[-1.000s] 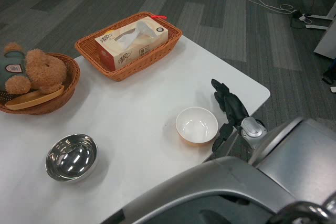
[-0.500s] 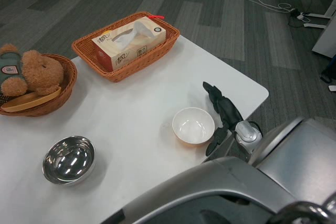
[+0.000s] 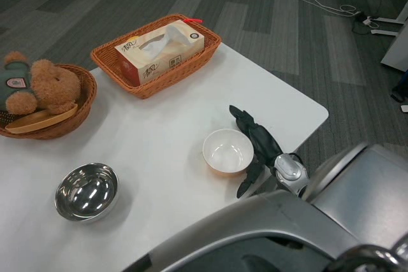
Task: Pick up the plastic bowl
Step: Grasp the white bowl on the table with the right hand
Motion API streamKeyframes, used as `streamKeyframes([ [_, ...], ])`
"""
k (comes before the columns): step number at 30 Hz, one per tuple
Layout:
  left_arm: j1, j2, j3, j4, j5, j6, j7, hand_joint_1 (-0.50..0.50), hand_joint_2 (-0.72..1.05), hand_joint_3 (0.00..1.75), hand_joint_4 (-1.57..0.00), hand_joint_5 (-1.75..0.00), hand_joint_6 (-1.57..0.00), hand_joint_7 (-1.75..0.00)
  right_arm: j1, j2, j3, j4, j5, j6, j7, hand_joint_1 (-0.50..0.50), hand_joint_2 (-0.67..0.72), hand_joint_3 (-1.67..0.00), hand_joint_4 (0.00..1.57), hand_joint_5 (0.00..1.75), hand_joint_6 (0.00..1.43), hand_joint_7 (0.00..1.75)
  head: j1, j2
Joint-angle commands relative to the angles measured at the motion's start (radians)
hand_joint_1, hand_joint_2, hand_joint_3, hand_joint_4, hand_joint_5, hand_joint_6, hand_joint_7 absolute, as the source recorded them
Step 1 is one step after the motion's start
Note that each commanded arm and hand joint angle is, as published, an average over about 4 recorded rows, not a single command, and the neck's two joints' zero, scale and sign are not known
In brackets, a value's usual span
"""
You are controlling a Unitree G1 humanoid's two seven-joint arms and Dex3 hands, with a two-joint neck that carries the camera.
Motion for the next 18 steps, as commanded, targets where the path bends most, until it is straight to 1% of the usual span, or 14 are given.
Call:
streamKeyframes([
  [1, -0.007, 0.010, 0.010, 0.013, 0.001, -0.012, -0.003, -0.50, 0.87, 0.00, 0.00, 0.00, 0.00, 0.00, 0.019, 0.010, 0.022, -0.011, -0.001, -0.004, -0.002, -0.25, 0.28, 0.00, 0.00, 0.00, 0.00, 0.07, -0.001, 0.002],
  [6, -0.011, 0.010, 0.011, 0.013, 0.001, -0.012, -0.003, -0.50, 0.87, 0.00, 0.00, 0.00, 0.00, 0.00, 0.019, 0.013, 0.029, -0.013, -0.002, -0.007, -0.002, -0.25, 0.28, 0.00, 0.00, 0.00, 0.00, 0.07, -0.006, 0.006],
  [10, -0.018, 0.010, 0.011, 0.016, 0.001, -0.012, -0.005, -0.50, 0.87, 0.00, 0.00, 0.00, 0.00, 0.00, 0.019, 0.015, 0.035, -0.012, -0.003, -0.011, -0.003, -0.25, 0.22, 0.00, 0.00, 0.00, 0.00, 0.07, -0.010, 0.007],
  [12, -0.022, 0.010, 0.011, 0.018, 0.002, -0.012, -0.007, -0.50, 0.87, 0.00, 0.00, 0.00, 0.00, 0.00, 0.019, 0.015, 0.036, -0.012, -0.003, -0.011, -0.003, -0.25, 0.22, 0.00, 0.00, 0.00, 0.00, 0.07, -0.011, 0.008],
  [15, -0.023, 0.010, 0.011, 0.018, 0.003, -0.012, -0.008, -0.50, 0.87, 0.00, 0.00, 0.00, 0.00, 0.00, 0.019, 0.015, 0.038, -0.012, -0.003, -0.011, -0.005, -0.28, 0.22, -0.02, 0.00, 0.00, 0.00, 0.07, -0.010, 0.009],
  [18, -0.023, 0.010, 0.011, 0.018, 0.003, -0.012, -0.008, -0.50, 0.87, 0.00, 0.00, 0.00, 0.00, 0.00, 0.017, 0.013, 0.042, -0.012, -0.002, -0.011, -0.007, -0.30, 0.22, -0.04, 0.00, 0.00, 0.00, 0.12, -0.010, 0.012],
])
